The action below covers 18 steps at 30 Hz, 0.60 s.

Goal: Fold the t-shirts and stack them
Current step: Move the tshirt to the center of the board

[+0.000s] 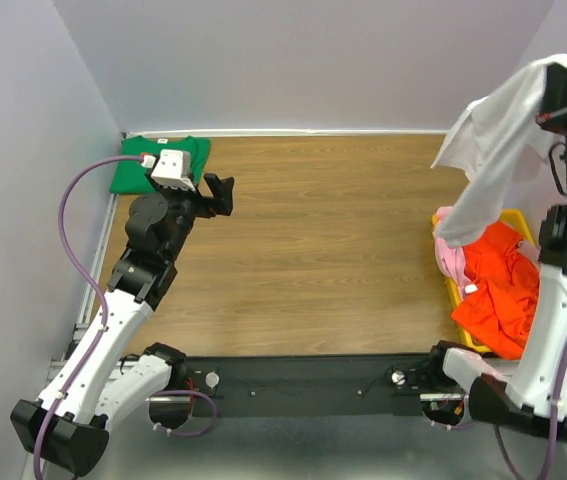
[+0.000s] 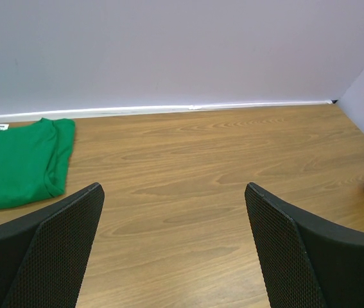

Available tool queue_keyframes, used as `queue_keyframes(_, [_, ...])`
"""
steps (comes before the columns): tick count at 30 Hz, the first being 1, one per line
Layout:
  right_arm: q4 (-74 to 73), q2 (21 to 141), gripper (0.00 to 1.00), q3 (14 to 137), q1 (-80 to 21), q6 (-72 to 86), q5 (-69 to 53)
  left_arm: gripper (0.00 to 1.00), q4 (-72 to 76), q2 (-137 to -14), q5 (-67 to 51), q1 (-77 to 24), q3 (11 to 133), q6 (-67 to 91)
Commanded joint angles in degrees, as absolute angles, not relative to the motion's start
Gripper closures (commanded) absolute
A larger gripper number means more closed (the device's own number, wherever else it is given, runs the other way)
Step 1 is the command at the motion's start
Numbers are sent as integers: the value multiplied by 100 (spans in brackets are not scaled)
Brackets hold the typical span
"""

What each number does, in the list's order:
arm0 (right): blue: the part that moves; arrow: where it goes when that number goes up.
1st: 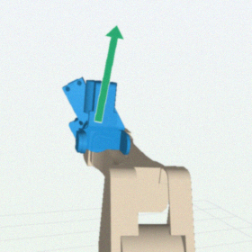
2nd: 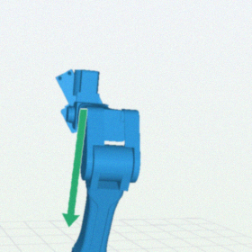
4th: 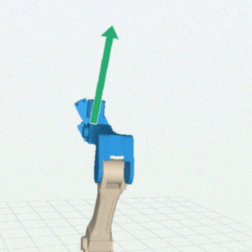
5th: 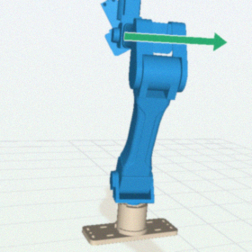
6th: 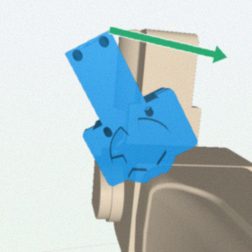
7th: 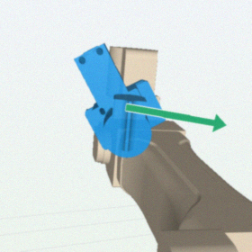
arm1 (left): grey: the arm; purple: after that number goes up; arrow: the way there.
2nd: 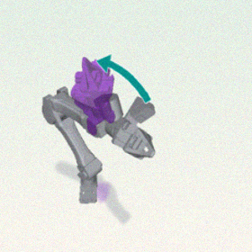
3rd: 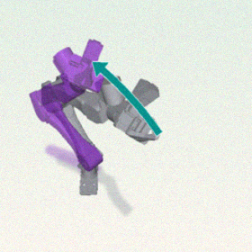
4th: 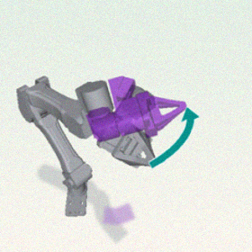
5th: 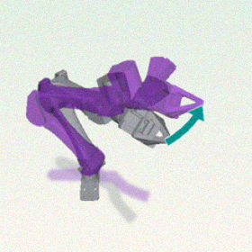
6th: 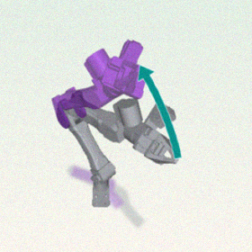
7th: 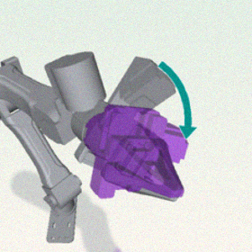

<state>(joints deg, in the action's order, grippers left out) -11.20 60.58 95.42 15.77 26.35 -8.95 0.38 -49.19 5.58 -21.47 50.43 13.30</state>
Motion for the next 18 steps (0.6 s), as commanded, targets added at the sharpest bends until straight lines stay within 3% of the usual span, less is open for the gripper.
queue_keyframes(1, [-493, 6898, 100, 9668, 1407, 3444, -3242, 2, 70, -4860, 712, -2109, 5027, 1248])
queue_keyframes(10, [-939, 8066, 100, 10334, -1413, 2550, -2269, 2, 105, -4869, 712, -2109, 5010, 1187])
queue_keyframes(18, [-1028, 8279, 100, 10161, -2215, 2549, -1830, 2, 132, -4887, 905, -2101, 4957, 1125])
